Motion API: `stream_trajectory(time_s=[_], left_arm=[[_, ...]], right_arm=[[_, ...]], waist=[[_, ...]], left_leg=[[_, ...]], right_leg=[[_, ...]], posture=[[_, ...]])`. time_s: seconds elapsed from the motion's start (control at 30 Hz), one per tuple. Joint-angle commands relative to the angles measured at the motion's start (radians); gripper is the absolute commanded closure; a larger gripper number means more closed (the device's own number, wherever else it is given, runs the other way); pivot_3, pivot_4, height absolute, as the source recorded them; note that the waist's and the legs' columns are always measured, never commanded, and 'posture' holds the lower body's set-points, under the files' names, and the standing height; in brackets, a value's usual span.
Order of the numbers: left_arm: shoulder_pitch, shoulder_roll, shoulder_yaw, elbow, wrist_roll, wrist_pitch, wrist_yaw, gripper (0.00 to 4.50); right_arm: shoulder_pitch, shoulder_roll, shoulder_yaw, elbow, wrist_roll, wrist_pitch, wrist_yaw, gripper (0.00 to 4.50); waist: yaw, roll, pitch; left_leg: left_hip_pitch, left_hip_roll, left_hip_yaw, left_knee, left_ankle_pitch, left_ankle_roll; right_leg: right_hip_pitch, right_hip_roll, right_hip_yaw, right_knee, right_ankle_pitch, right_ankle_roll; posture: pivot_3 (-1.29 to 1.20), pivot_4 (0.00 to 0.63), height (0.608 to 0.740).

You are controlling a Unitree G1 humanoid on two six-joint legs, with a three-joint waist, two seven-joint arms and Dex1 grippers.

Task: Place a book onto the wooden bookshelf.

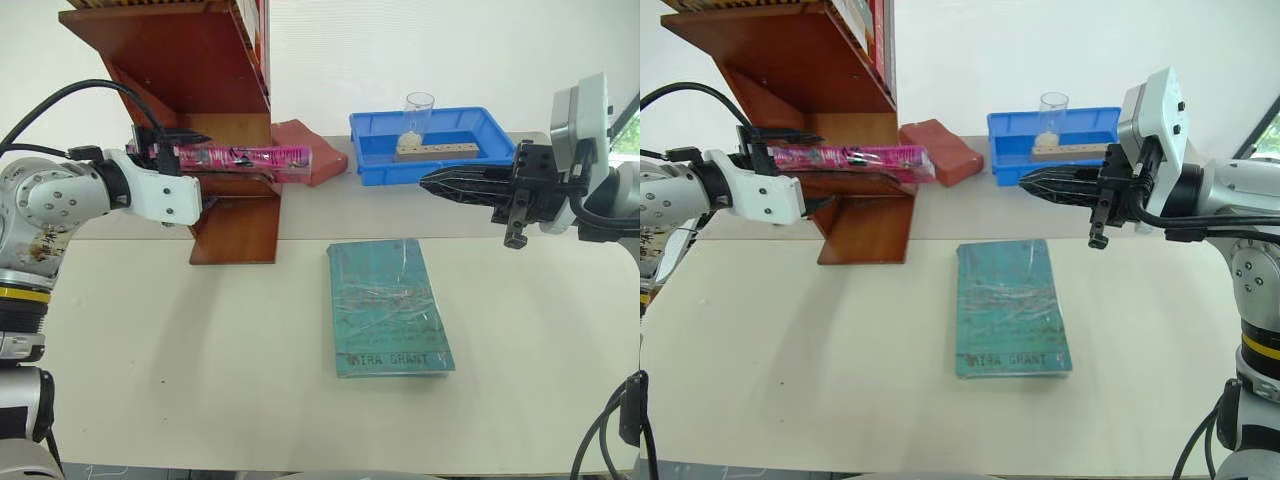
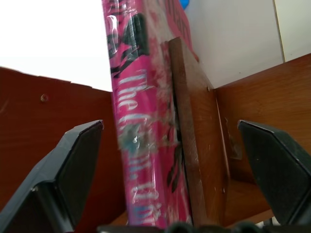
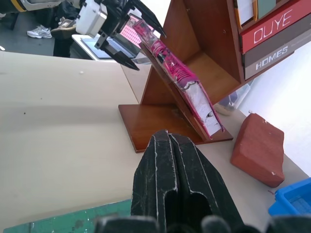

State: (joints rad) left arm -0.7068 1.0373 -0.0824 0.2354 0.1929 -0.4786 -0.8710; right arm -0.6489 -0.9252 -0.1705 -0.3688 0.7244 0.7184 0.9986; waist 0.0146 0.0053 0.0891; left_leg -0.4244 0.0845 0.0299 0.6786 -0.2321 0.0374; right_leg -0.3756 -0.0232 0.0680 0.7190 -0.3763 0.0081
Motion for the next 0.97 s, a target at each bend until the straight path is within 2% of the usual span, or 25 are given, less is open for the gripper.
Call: stream_trajectory(time_s=[0.03, 0.2, 0.23, 0.3, 0.4, 0.47, 0.53, 0.63, 0.73, 0.97], left_arm=[[0.012, 0.039, 0.085, -0.052, -0.071, -0.005, -0.003, 0.04], [0.091, 0.059, 0.212, -0.129, -0.236, 0.082, -0.034, 0.04], [0.11, 0.057, 0.244, -0.166, -0.3, 0.161, -0.048, 0.04], [0.166, 0.057, 0.319, -0.294, -0.505, 0.478, -0.067, 0.04], [0.255, 0.073, 0.408, -0.435, -0.724, 0.836, -0.061, 0.04], [0.401, 0.105, 0.47, -0.529, -0.762, 0.969, -0.097, 0.04], [0.542, 0.111, 0.508, -0.607, -0.73, 0.99, -0.115, 0.04], [0.644, 0.086, 0.546, -0.652, -0.717, 1.015, -0.096, 0.04], [0.69, 0.064, 0.579, -0.67, -0.722, 1.028, -0.093, 0.04], [0.695, 0.062, 0.604, -0.679, -0.752, 1.053, -0.12, 0.04]], right_arm=[[-0.009, -0.009, -0.017, 0.01, -0.014, -0.04, 0.012, 4.5], [-0.015, -0.01, -0.01, 0.035, -0.029, -0.06, 0.033, 4.5], [-0.014, -0.012, -0.008, 0.042, -0.035, -0.067, 0.041, 4.5], [-0.013, -0.022, -0.001, 0.061, -0.052, -0.082, 0.065, 4.5], [-0.009, -0.046, 0.007, 0.088, -0.086, -0.114, 0.108, 4.5], [0.008, -0.087, 0.017, 0.116, -0.126, -0.157, 0.165, 4.5], [0.033, -0.137, 0.034, 0.15, -0.171, -0.21, 0.231, 4.5], [0.045, -0.165, 0.049, 0.196, -0.217, -0.28, 0.276, 4.5], [0.035, -0.159, 0.052, 0.222, -0.234, -0.308, 0.288, 4.5], [0.032, -0.144, 0.057, 0.226, -0.243, -0.324, 0.289, 4.5]], waist=[[0.001, 0.0, 0.0], [-0.004, 0.0, 0.0], [-0.003, 0.0, 0.0], [-0.004, 0.0, 0.0], [-0.004, -0.002, 0.001], [-0.006, -0.002, 0.002], [-0.006, -0.001, 0.002], [-0.003, -0.004, 0.003], [-0.002, -0.005, 0.003], [-0.002, -0.004, 0.003]], left_leg=[[0.0, 0.0, 0.0, 0.0, 0.0, 0.0], [0.0, 0.001, 0.0, 0.0, 0.0, 0.0], [0.0, 0.001, 0.0, 0.0, 0.0, 0.0], [0.0, 0.001, 0.0, 0.0, 0.0, 0.0], [0.0, 0.001, 0.0, 0.0, 0.0, 0.0], [0.001, 0.001, 0.0, -0.001, 0.0, 0.0], [0.002, 0.001, 0.001, -0.001, 0.0, 0.0], [0.003, 0.001, 0.001, -0.001, 0.0, 0.0], [0.003, 0.001, 0.001, -0.002, 0.0, 0.0], [0.002, 0.001, 0.001, -0.001, 0.0, 0.0]], right_leg=[[0.0, 0.0, 0.0, 0.0, 0.0, 0.0], [-0.001, 0.0, 0.0, 0.001, 0.001, -0.001], [-0.001, 0.0, 0.0, 0.001, 0.001, -0.001], [-0.002, 0.0, 0.0, 0.001, 0.0, -0.001], [-0.001, 0.0, -0.001, 0.001, -0.001, 0.001], [-0.001, 0.0, -0.001, 0.001, -0.001, 0.002], [-0.001, -0.001, -0.001, 0.0, -0.001, 0.001], [-0.001, -0.001, -0.002, 0.0, -0.002, 0.0], [-0.002, -0.001, -0.002, 0.0, -0.002, -0.001], [-0.002, -0.001, -0.002, -0.001, 0.001, -0.006]], posture=[[0.0, 0.15, 0.637], [0.0, 0.15, 0.637], [0.0, 0.15, 0.637], [0.0, 0.15, 0.637], [0.0, 0.15, 0.637], [0.0, 0.15, 0.637], [0.0, 0.15, 0.637], [0.0, 0.15, 0.637], [0.0, 0.15, 0.637], [0.0, 0.15, 0.637]])
